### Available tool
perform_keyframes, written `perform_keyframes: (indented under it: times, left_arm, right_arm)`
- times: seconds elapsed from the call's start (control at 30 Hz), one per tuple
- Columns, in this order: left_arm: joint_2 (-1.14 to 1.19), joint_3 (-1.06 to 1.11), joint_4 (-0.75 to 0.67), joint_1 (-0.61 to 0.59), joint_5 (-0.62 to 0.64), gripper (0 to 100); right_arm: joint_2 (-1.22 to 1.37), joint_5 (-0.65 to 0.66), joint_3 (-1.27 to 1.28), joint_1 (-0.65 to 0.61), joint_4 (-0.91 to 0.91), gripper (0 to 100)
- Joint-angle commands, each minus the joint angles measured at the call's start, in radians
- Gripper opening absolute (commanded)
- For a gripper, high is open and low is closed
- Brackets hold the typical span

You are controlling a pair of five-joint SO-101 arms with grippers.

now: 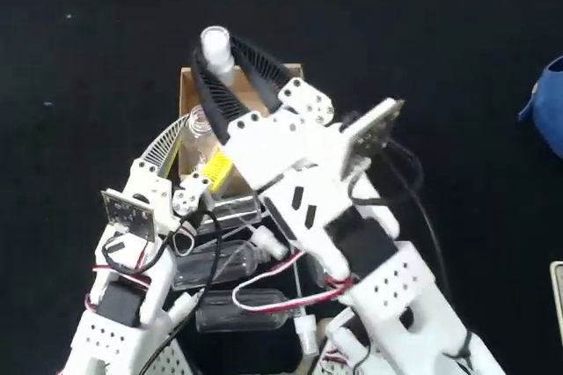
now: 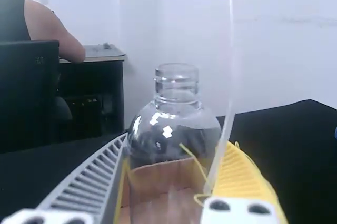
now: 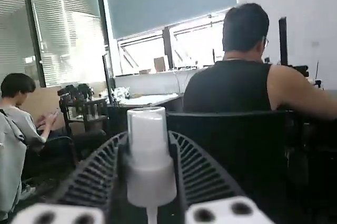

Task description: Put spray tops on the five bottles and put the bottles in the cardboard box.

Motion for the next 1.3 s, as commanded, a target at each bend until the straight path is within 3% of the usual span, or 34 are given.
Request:
perform_keyframes:
  times: [0.0,0.4,0.97,1.27]
  left_arm:
    - [-0.015,0.024,-0.002,0.010,-0.009,3]
    - [-0.015,0.024,-0.002,0.010,-0.009,3]
    - [-0.015,0.024,-0.002,0.010,-0.009,3]
    - [-0.015,0.024,-0.002,0.010,-0.009,3]
  right_arm:
    - [0.004,0.003,-0.051,0.015,-0.006,1.1]
    - [0.012,0.002,-0.289,0.015,0.000,1.1]
    - [0.142,0.002,-0.278,0.055,-0.003,1.1]
    - [0.087,0.000,-0.079,0.008,0.000,1.1]
